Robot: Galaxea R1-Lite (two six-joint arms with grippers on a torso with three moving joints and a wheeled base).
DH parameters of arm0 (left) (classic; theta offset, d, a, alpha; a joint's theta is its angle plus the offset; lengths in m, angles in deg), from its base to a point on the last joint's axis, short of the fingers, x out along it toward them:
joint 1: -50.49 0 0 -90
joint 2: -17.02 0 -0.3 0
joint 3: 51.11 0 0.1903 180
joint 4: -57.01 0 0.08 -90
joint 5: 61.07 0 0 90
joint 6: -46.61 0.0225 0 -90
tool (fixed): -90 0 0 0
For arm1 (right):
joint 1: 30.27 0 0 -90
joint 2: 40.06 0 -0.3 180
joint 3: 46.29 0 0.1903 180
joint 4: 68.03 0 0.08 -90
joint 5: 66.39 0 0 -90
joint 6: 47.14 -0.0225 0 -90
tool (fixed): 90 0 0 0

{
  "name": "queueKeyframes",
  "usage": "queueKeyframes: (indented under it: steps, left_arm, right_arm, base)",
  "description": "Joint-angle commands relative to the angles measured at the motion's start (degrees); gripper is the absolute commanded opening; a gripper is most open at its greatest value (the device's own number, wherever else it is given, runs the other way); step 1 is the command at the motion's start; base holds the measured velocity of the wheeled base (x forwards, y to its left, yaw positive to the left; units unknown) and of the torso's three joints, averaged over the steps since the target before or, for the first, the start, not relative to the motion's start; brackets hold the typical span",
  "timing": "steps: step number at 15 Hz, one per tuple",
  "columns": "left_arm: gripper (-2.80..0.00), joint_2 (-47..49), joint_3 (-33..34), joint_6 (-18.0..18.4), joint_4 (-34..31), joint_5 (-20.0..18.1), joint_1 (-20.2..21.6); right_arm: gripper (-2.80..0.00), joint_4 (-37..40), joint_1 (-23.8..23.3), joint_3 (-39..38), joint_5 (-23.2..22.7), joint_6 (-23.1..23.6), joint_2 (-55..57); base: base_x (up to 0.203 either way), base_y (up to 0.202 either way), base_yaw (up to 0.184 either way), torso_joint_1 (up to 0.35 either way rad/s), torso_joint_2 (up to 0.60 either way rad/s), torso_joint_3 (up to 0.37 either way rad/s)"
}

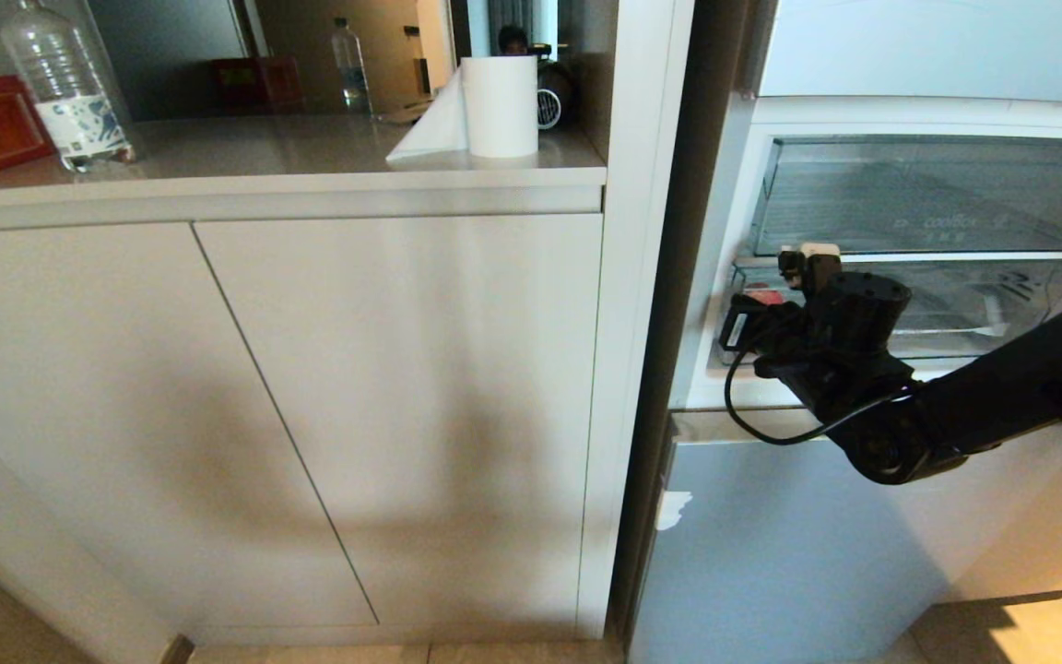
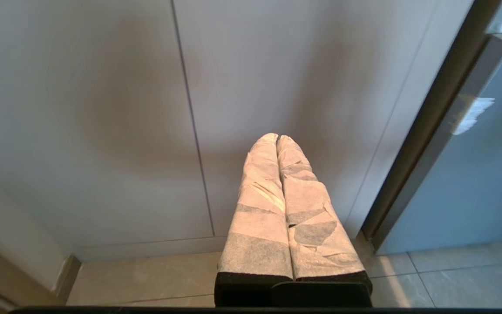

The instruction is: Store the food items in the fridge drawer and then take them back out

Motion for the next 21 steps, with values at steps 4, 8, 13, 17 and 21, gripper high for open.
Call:
queueKeyframes:
  steps: [4, 8, 13, 17, 21]
  left_arm:
    - [-2.80, 0.09, 0.09, -0.02, 0.02, 0.02, 0.04]
    - [-2.80, 0.09, 0.09, -0.02, 0.02, 0.04, 0.04]
    - [-2.80, 0.09, 0.09, -0.02, 0.02, 0.02, 0.04]
    - [-2.80, 0.09, 0.09, -0.02, 0.02, 0.02, 0.04]
    - [-2.80, 0.09, 0.09, -0.02, 0.02, 0.02, 0.04]
  right_arm:
    - [-2.80, -0.23, 1.24, -2.67, 0.85, -2.19, -3.03]
    - [-2.80, -0.30, 1.76, -8.75, 0.76, -4.86, -7.37]
    - [-2.80, 3.02, 6.54, -24.79, 0.75, -9.26, -22.86]
    - [0.00, 5.69, 13.01, -34.94, 1.73, -10.94, -33.68]
    - [0.00, 14.21, 22.41, -40.19, 9.89, -11.42, -47.45]
  base:
    - [0.000, 0.000, 0.000, 0.000, 0.00, 0.000]
    - [0.000, 0.000, 0.000, 0.000, 0.00, 0.000]
    - [0.000, 0.000, 0.000, 0.000, 0.00, 0.000]
    - [0.000, 0.000, 0.000, 0.000, 0.00, 0.000]
    - [0.000, 0.000, 0.000, 0.000, 0.00, 0.000]
